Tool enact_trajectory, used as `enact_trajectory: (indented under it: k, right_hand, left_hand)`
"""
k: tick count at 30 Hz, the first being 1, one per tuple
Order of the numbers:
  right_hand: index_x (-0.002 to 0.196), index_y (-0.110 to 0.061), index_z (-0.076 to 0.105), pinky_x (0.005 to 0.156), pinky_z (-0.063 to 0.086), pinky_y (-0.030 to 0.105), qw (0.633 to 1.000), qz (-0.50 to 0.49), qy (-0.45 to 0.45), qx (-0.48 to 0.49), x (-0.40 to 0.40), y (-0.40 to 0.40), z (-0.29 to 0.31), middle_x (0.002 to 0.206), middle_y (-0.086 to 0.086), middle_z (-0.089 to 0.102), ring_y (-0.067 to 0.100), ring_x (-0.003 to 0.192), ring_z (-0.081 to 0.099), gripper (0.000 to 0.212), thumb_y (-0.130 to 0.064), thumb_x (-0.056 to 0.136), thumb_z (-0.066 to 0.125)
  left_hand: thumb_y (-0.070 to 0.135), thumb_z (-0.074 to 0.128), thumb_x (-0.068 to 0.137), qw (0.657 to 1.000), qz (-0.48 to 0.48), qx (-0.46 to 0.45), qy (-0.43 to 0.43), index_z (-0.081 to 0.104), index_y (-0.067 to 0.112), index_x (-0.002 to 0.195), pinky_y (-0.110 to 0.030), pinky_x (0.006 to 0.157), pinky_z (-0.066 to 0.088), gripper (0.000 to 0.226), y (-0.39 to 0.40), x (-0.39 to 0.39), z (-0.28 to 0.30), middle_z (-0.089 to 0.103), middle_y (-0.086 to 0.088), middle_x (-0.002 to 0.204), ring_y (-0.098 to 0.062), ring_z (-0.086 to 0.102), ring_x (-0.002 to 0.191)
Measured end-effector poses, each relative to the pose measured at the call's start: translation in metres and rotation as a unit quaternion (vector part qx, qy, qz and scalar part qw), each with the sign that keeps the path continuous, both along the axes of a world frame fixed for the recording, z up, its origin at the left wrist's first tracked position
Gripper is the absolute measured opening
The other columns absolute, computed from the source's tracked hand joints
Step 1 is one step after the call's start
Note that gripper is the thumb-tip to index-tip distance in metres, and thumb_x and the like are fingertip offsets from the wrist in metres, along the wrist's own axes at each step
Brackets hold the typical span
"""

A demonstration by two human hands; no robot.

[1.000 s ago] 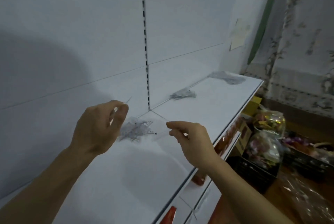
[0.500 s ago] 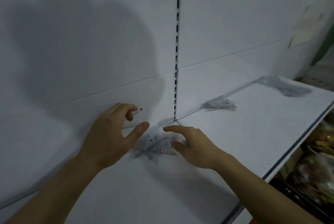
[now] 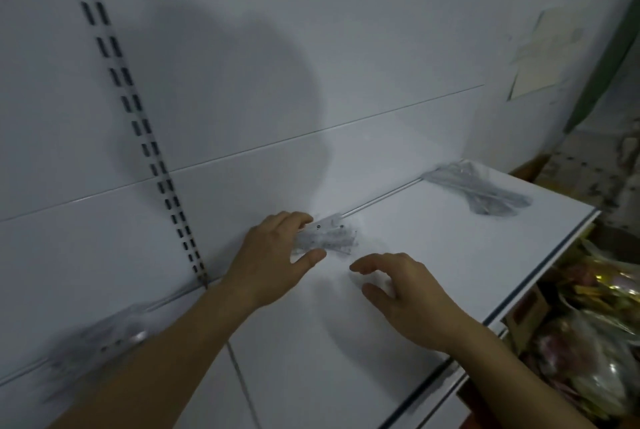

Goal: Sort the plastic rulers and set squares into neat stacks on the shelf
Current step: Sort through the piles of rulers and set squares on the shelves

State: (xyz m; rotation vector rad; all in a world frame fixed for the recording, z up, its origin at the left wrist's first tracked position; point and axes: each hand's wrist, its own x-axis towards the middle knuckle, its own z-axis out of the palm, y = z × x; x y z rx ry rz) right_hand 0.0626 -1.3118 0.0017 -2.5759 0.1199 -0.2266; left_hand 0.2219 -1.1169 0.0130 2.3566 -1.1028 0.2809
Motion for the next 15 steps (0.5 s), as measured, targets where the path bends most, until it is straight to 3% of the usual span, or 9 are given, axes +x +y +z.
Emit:
enact_trajectory:
  k: [8,15]
  right_hand:
    - [0.123,-0.036,0.063,0.096,0.047,0.027,0.999,0.03,0.001,0.015,0.005,-0.061,-0.003,0.121,-0.018,0.064,0.006,0.112,0.056,0.027,-0.024,0.099,0.059]
    - [0.131,-0.038,0.056,0.102,0.042,0.03,0.985,0.149,0.041,-0.076,0.035,-0.025,0.019,0.126,-0.014,0.06,0.011,0.119,0.049,0.03,-0.035,0.101,0.052]
  left_hand:
    - [0.051,0.061,0.084,0.999,0.023,0.036,0.011,0.061,0.019,0.12,-0.034,0.093,0.047,0.049,-0.044,0.012,-0.031,0.062,0.003,0.115,-0.02,0.058,0.105]
    - [0.054,0.044,0.095,0.996,0.077,0.054,-0.009,0.056,0.019,0.129,-0.039,0.103,0.046,0.05,0.034,-0.008,-0.016,0.058,0.004,0.129,-0.016,0.054,0.12]
